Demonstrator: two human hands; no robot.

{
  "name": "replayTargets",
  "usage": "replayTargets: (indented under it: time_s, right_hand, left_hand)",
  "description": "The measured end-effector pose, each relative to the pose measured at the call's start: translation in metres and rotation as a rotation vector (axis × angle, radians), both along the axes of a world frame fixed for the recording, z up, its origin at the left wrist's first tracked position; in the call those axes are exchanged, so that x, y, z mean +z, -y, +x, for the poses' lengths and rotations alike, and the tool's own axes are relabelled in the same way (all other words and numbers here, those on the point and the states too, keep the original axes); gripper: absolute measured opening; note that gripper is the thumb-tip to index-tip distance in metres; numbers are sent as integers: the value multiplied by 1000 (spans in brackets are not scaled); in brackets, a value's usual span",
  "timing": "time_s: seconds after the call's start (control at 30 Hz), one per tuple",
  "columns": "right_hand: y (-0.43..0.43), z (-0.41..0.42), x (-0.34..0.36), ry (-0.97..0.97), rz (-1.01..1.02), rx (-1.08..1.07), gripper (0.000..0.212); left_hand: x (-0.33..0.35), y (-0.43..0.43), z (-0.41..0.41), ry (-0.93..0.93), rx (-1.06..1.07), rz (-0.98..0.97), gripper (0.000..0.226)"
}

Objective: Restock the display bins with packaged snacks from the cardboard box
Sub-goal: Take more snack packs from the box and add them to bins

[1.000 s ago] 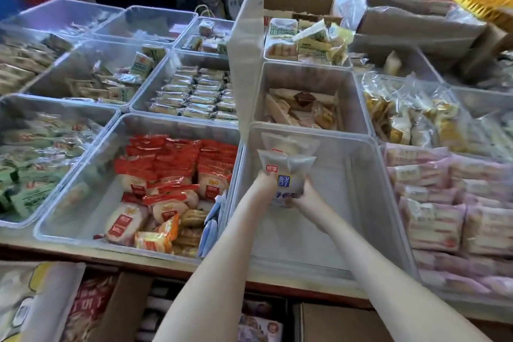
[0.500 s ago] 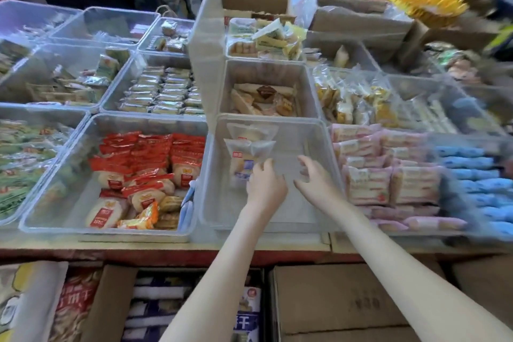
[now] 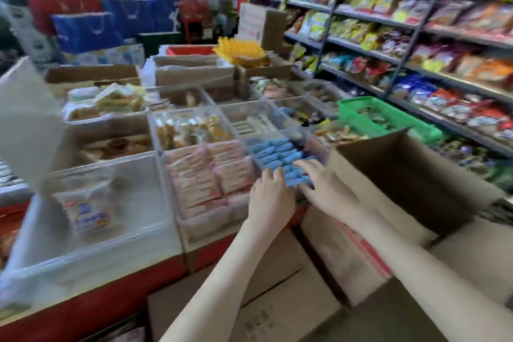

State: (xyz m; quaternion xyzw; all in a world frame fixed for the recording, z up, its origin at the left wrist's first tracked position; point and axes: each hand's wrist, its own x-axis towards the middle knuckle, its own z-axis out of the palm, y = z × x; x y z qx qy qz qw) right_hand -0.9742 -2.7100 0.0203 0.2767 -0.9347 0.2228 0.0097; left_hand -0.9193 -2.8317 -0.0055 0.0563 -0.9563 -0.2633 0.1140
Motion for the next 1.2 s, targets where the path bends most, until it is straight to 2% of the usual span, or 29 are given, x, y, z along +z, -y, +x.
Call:
replayTargets:
  time_s: [0.27, 0.4, 0.53, 0.7, 0.8, 0.9, 1.0, 1.1, 1.2]
  right_hand:
    - [-265, -14, 8, 12, -28, -134, 47]
    - [-334, -37, -6, 35, -3, -236, 41]
    - [-373, -63, -26, 87, 42, -285, 44]
    - [-392, -103, -72, 86, 70, -250, 44]
    - [-383, -114, -84, 119, 144, -197, 54]
    - [-370, -123, -94, 120, 177, -104, 56]
    - [-359, -130, -102, 121, 183, -21, 57]
    - [-358, -134, -109, 112, 183, 56, 57]
    - [-367, -139, -116, 110, 188, 118, 58]
  left_hand:
    - [33, -257, -47, -55, -101, -80, 45]
    - [35, -346, -77, -75, -181, -245, 43]
    - [15, -403, -109, 36, -215, -286, 41]
    - [-41, -414, -139, 96, -110, -304, 34]
    - [-71, -400, -149, 259, -32, -318, 54]
    - [-89, -381, -154, 236, 61, -387, 64]
    - [-95, -360, -146, 182, 114, -415, 59]
    - [-106, -339, -134, 85, 69, -422, 45]
    - [-120, -318, -117, 135, 38, -372, 41]
